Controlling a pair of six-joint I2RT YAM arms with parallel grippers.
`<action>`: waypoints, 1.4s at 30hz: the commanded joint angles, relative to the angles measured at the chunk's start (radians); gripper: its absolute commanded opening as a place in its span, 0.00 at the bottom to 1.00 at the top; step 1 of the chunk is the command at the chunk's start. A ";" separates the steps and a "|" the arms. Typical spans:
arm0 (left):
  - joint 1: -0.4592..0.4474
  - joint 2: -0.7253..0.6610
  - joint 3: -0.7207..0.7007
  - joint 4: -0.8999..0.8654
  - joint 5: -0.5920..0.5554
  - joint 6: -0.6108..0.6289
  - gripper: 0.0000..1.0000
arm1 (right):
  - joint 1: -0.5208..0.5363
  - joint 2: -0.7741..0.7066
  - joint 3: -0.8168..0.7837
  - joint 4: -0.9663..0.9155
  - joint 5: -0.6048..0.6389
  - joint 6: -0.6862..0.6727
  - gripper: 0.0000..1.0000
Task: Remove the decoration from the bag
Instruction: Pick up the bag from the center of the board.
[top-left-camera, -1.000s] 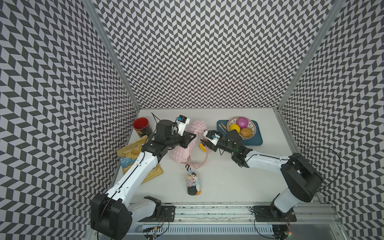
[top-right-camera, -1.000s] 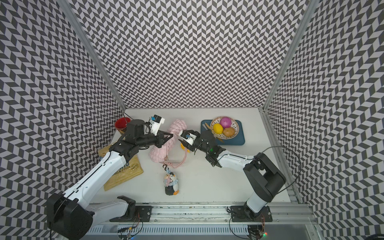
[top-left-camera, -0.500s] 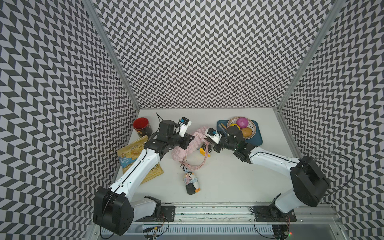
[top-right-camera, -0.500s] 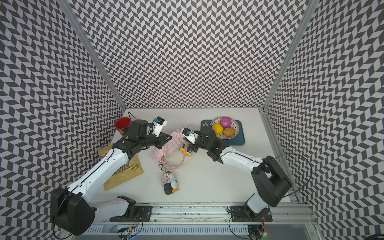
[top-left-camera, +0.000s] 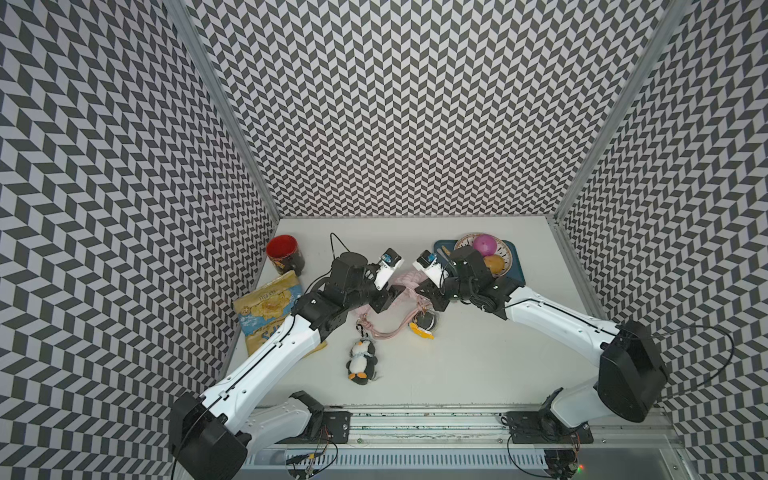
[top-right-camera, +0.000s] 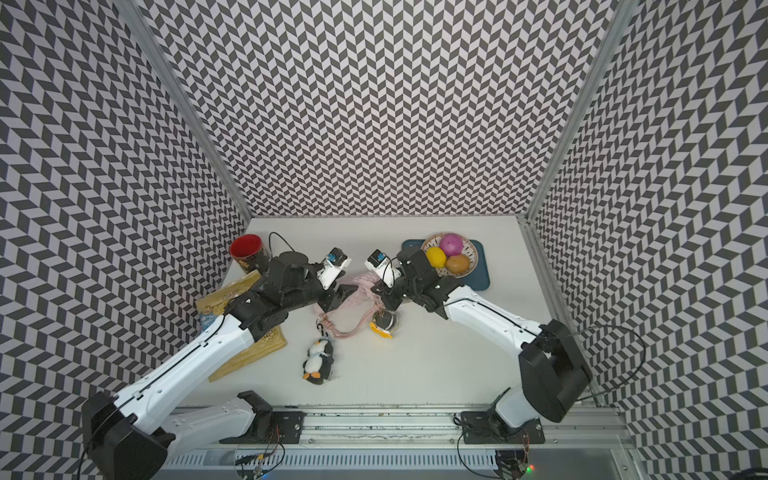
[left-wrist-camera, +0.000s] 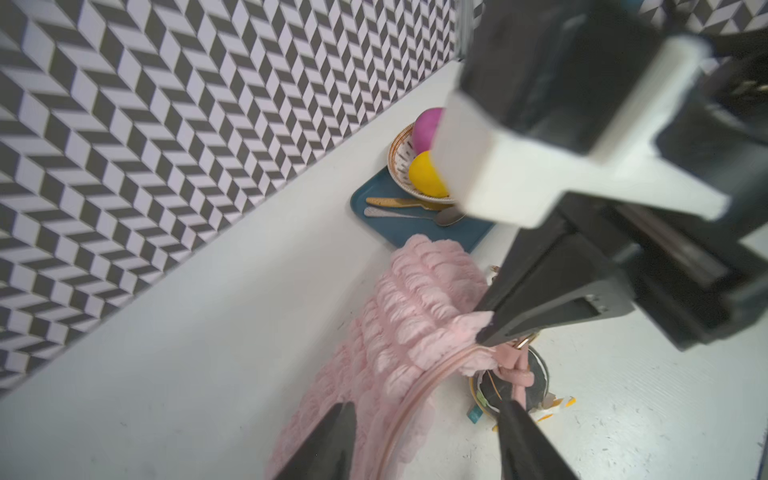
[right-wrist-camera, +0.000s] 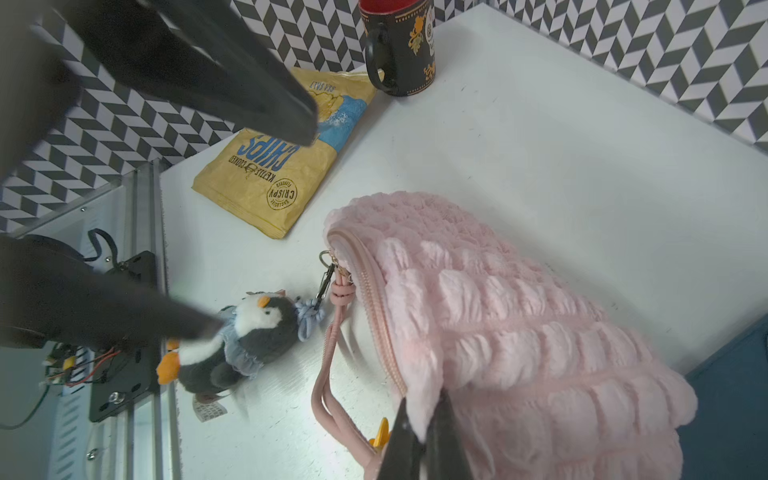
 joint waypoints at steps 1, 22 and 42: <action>-0.068 -0.053 -0.042 0.021 -0.085 0.019 0.63 | 0.002 -0.014 0.027 0.032 -0.028 0.055 0.05; -0.275 0.196 -0.111 0.131 -0.378 -0.065 0.58 | -0.017 -0.022 -0.059 0.141 -0.118 0.096 0.05; -0.279 0.372 -0.050 0.102 -0.357 -0.075 0.12 | -0.092 0.000 -0.153 0.249 -0.251 0.119 0.05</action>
